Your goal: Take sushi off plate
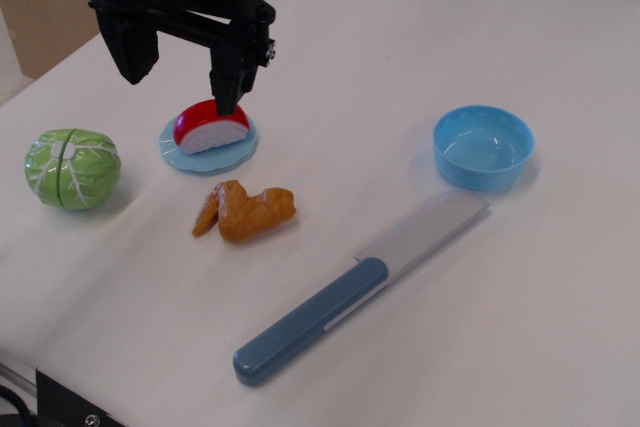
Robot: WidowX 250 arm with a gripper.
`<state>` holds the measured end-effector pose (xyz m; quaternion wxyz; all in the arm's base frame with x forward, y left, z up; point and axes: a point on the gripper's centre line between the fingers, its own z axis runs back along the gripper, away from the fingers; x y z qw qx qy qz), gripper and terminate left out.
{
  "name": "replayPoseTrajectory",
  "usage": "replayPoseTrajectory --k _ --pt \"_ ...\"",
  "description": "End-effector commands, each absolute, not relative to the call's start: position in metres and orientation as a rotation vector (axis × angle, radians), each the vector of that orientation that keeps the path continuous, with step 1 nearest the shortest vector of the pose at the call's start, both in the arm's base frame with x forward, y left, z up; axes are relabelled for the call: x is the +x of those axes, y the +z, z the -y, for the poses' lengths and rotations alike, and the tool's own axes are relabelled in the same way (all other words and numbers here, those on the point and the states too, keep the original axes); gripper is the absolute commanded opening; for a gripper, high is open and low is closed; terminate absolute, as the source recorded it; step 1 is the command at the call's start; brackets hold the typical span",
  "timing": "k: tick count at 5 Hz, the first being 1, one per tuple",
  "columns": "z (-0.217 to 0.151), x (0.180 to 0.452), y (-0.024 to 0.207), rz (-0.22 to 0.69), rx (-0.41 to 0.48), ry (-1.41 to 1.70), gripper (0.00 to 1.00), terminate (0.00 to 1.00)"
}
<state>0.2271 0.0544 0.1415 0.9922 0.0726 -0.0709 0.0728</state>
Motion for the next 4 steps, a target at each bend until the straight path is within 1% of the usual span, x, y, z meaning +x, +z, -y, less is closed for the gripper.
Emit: replayPoseTrajectory --k 1,3,4 --pt "-0.054 0.227 0.142 0.142 0.146 0.146 1.0 0.0" --pt "-0.093 0.245 0.129 0.152 0.134 -0.247 1.0 0.0" --pt "-0.108 0.261 0.119 0.127 0.152 -0.502 1.0 0.0"
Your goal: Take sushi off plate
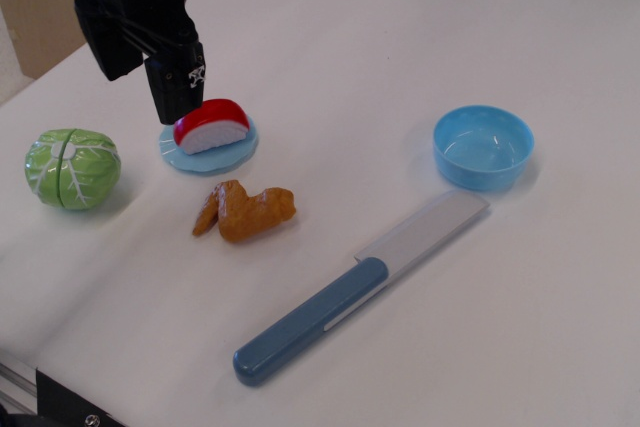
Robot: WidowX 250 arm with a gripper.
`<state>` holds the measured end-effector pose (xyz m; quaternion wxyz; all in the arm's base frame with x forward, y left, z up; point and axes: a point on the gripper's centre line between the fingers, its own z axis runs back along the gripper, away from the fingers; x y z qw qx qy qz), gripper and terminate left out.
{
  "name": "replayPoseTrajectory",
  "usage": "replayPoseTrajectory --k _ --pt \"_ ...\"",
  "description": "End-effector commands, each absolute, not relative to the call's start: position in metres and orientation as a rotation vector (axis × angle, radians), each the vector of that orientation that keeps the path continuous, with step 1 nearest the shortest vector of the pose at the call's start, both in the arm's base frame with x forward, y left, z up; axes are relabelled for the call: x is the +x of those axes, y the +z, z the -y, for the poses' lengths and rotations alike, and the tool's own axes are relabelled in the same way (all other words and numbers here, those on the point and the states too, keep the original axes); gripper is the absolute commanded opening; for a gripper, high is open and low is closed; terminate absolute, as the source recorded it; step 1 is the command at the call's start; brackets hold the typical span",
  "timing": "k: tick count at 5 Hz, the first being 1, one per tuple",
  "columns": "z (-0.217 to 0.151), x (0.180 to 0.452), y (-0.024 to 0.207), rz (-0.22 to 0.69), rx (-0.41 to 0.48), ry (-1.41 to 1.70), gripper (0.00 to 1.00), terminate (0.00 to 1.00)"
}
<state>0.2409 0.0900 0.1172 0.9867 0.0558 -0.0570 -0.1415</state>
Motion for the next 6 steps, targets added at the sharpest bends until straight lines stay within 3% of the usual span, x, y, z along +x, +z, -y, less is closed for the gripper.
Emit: replayPoseTrajectory --k 1,3,6 --pt "-0.114 0.28 0.105 0.13 0.13 -0.643 1.0 0.0" --pt "-0.116 0.312 0.082 0.155 0.121 -0.758 1.0 0.0" --pt "-0.114 0.323 0.054 0.11 0.13 -0.744 1.0 0.0"
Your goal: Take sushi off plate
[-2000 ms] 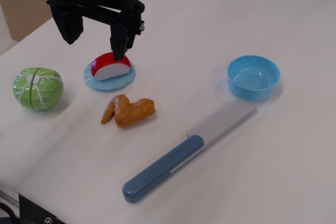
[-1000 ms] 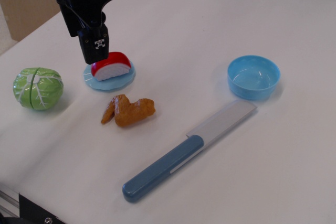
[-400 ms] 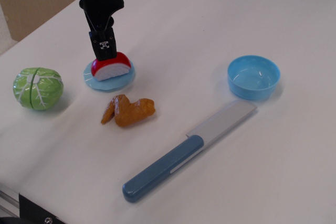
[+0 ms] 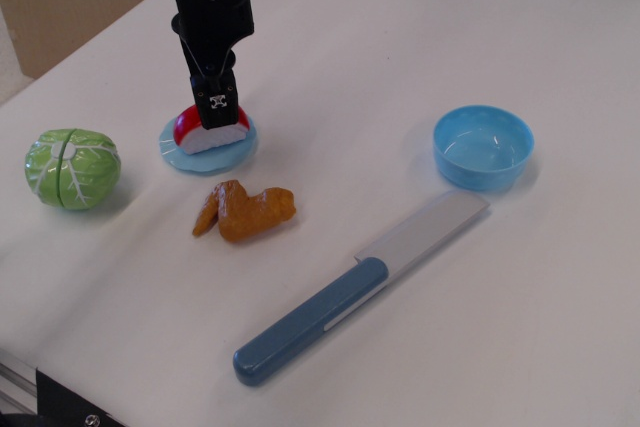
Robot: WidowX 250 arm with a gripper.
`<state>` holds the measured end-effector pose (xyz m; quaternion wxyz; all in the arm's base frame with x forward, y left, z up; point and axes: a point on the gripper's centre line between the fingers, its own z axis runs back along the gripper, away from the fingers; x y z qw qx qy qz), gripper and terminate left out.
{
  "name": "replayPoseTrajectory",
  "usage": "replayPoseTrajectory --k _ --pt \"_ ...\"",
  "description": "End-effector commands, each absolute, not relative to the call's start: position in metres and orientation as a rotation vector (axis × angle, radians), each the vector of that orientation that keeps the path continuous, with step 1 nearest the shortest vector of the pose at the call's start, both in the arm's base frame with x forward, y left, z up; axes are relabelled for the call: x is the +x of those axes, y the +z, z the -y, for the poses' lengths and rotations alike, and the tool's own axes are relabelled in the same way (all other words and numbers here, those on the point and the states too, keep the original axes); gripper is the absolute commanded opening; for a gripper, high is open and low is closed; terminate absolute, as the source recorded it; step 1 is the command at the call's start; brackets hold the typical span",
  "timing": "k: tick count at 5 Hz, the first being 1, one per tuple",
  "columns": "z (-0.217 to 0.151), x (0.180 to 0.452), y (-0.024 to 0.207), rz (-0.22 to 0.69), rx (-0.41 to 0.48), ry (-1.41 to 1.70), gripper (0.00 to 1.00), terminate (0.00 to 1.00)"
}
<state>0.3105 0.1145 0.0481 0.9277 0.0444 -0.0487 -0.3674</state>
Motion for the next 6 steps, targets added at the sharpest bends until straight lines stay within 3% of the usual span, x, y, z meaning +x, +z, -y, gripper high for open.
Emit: replayPoseTrajectory --k 1,3,4,5,6 --pt "-0.117 0.324 0.04 0.084 0.14 -0.728 1.0 0.0" --pt "-0.119 0.326 0.028 0.063 0.122 -0.705 1.0 0.0" --pt "-0.119 0.326 0.027 0.062 0.121 -0.703 0.0 0.0" --pt "-0.118 0.323 0.032 0.058 0.138 -0.704 0.0 0.0" --pt "-0.118 0.317 0.061 0.069 0.198 -0.663 0.0 0.0"
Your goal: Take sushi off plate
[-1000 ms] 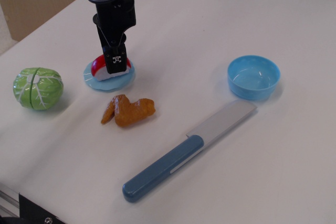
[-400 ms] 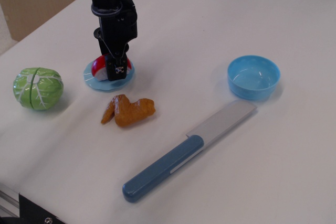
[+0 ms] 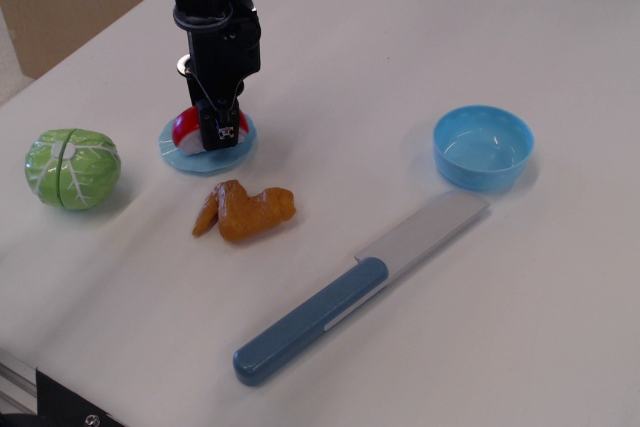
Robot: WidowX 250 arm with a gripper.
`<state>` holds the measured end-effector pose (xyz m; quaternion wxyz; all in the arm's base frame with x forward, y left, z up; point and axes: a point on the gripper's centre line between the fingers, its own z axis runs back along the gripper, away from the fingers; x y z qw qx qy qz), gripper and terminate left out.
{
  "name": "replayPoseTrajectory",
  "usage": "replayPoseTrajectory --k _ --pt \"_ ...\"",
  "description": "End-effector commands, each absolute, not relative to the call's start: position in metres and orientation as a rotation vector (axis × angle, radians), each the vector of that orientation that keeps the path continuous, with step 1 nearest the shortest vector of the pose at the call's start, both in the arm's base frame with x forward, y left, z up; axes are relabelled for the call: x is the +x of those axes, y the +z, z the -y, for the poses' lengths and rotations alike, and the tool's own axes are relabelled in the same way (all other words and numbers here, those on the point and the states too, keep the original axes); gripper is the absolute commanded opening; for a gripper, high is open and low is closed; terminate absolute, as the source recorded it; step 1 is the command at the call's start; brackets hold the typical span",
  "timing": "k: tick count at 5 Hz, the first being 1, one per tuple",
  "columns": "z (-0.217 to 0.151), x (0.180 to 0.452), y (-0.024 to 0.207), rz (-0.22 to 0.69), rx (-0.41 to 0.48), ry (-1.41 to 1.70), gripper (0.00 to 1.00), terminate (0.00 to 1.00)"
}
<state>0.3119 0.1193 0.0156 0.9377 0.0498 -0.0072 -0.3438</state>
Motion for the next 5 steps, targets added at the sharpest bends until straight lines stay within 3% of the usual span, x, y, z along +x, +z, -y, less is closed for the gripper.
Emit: replayPoseTrajectory --k 1,2,5 --pt "-0.113 0.31 0.089 0.111 0.25 -0.648 0.0 0.0" --pt "-0.102 0.295 0.101 0.151 0.212 -0.675 0.0 0.0" --pt "-0.06 0.214 0.087 0.173 0.084 -0.862 0.0 0.0"
